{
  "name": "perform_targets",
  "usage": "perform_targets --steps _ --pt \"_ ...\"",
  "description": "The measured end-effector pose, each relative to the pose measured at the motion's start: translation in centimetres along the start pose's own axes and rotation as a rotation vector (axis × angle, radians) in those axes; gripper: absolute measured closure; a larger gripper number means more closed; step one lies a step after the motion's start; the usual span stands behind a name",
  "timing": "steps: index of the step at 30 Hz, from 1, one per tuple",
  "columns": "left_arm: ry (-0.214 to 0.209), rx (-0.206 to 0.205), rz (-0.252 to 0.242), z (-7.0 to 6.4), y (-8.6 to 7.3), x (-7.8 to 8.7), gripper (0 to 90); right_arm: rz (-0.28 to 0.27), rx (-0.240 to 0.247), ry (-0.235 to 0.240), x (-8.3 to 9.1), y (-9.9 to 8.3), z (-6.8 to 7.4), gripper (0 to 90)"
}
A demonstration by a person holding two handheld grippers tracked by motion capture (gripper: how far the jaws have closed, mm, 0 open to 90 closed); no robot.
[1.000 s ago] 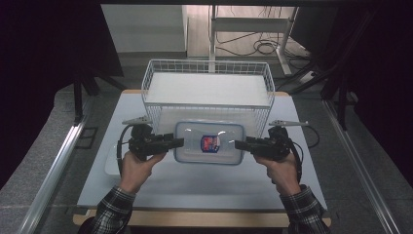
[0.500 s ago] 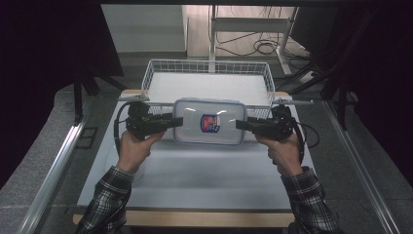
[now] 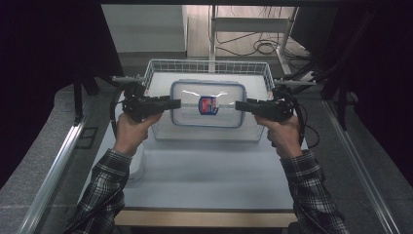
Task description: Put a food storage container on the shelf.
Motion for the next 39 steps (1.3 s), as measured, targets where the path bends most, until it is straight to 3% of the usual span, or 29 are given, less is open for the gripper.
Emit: perform_targets --steps 11,25,39 --pt "0.010 0.003 -0.019 1.1 2.4 0.3 52.2 -0.022 -0.004 0.000 -0.7 2.6 -0.5 50.2" --pt "0.031 0.028 -0.008 2.6 3.3 -0.5 51.8 -0.027 -0.037 -0.011 -2.1 4.0 -1.8 48.8" --pt "0.022 0.049 -0.042 3.2 3.6 -1.0 50.3 -0.029 -0.045 -0.014 -2.5 4.5 -2.5 47.8"
Point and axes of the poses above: each handheld gripper's, and its own axes: x roughly backward along the jaws, y roughly out of its top, z roughly to its left, the point moved 3 cm from there along -x, roughly forward along the jaws, and after that the axes turned 5 degrees about z, right-handed, at the moved point
